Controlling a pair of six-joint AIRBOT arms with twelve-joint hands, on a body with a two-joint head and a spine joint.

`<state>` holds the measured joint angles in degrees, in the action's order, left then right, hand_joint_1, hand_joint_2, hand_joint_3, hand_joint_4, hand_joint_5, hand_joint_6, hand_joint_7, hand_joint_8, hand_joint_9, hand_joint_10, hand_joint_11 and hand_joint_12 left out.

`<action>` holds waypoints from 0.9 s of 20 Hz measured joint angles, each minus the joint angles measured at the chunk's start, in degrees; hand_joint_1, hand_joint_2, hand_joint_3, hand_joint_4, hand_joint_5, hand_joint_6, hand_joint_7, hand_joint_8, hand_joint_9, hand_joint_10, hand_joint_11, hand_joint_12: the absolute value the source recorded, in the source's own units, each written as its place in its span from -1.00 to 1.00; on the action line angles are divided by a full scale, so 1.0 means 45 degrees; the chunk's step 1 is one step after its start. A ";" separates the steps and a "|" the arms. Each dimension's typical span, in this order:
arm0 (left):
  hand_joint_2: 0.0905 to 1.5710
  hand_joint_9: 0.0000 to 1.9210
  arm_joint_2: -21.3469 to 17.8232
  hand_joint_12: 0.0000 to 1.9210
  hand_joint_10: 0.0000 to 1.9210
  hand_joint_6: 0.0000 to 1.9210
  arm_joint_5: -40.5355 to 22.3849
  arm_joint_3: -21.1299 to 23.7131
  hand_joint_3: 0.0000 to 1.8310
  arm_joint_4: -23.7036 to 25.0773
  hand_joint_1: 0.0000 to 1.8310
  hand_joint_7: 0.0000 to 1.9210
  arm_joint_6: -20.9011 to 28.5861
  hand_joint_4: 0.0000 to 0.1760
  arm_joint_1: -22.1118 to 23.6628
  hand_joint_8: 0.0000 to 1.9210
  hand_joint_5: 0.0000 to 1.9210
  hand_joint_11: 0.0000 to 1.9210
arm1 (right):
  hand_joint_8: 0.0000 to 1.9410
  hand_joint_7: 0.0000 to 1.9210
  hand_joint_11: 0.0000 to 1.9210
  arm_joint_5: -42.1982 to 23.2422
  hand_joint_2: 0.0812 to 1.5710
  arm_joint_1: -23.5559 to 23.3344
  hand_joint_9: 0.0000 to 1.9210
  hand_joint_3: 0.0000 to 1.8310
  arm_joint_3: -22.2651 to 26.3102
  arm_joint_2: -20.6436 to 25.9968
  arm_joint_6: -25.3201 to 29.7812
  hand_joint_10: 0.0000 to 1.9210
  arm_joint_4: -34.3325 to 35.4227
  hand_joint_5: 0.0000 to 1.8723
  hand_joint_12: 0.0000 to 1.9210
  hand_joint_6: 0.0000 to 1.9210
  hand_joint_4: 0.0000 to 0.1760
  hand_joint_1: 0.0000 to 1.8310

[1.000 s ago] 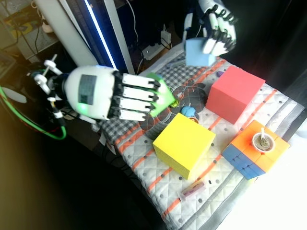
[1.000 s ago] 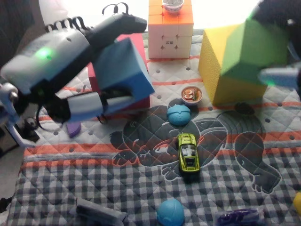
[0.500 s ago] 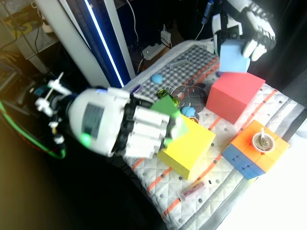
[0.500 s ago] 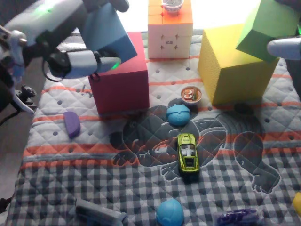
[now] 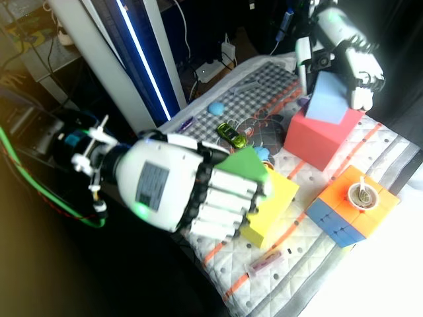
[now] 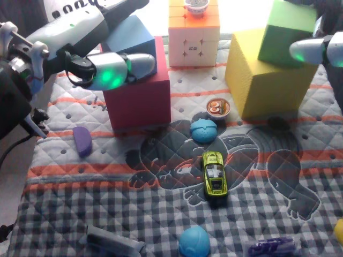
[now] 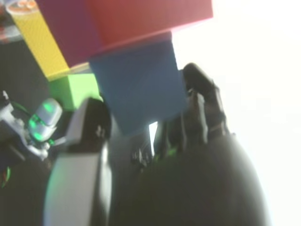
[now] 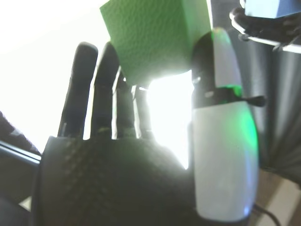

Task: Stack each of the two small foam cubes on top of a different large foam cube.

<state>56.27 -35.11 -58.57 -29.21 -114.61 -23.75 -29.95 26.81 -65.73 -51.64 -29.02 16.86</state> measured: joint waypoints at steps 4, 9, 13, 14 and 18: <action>0.49 -1.00 -0.0126 -1.00 -1.00 -1.00 -0.0219 0.0160 -1.00 -0.0083 -0.63 -1.00 -0.0010 1.00 -0.0112 -1.00 -1.00 -1.00 | -1.00 -1.00 -1.00 0.0034 0.29 -0.0053 -1.00 -1.00 0.0209 0.0330 0.0005 -0.99 -0.0087 -1.00 0.40 -1.00 0.13 -0.49; 0.41 -1.00 -0.1015 -1.00 -1.00 -1.00 -0.1598 0.0942 -0.99 0.0010 -0.62 -1.00 -0.0005 1.00 -0.0442 -1.00 -1.00 -1.00 | -1.00 -1.00 -1.00 -0.1073 0.27 -0.0121 -1.00 -1.00 0.1229 0.1384 -0.0005 -1.00 -0.0083 -1.00 -0.67 -1.00 -0.18 -0.49; 0.31 -1.00 -0.1943 -1.00 -1.00 -1.00 -0.3434 0.1957 -1.00 0.0384 -0.68 -1.00 -0.0005 1.00 -0.1200 -1.00 -1.00 -1.00 | -1.00 -1.00 -0.96 -0.3118 0.30 0.0330 -1.00 -1.00 0.2361 0.2346 0.0010 -1.00 -0.0078 -1.00 -0.98 -1.00 0.04 -0.53; 0.32 -1.00 -0.2108 -1.00 -1.00 -1.00 -0.3881 0.2157 -1.00 0.0471 -0.67 -1.00 0.0005 1.00 -0.1447 -1.00 -1.00 -1.00 | -1.00 -1.00 -0.99 -0.3599 0.28 0.0680 -1.00 -0.98 0.2652 0.2565 0.0005 -1.00 -0.0102 -1.00 -0.62 -1.00 0.32 -0.53; 0.16 -1.00 -0.2817 0.41 -1.00 -1.00 -0.5600 0.2472 -0.93 0.0952 -0.61 -1.00 0.2171 1.00 -0.2628 -1.00 -1.00 -1.00 | -1.00 -1.00 -1.00 -0.5489 0.29 0.2025 -1.00 -1.00 0.3657 0.3424 -0.0010 -1.00 -0.0136 -1.00 -0.02 -1.00 0.65 -0.52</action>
<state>43.59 -60.31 -47.44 -24.93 -104.84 -35.57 -54.65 35.92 -49.28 -36.23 -29.06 16.25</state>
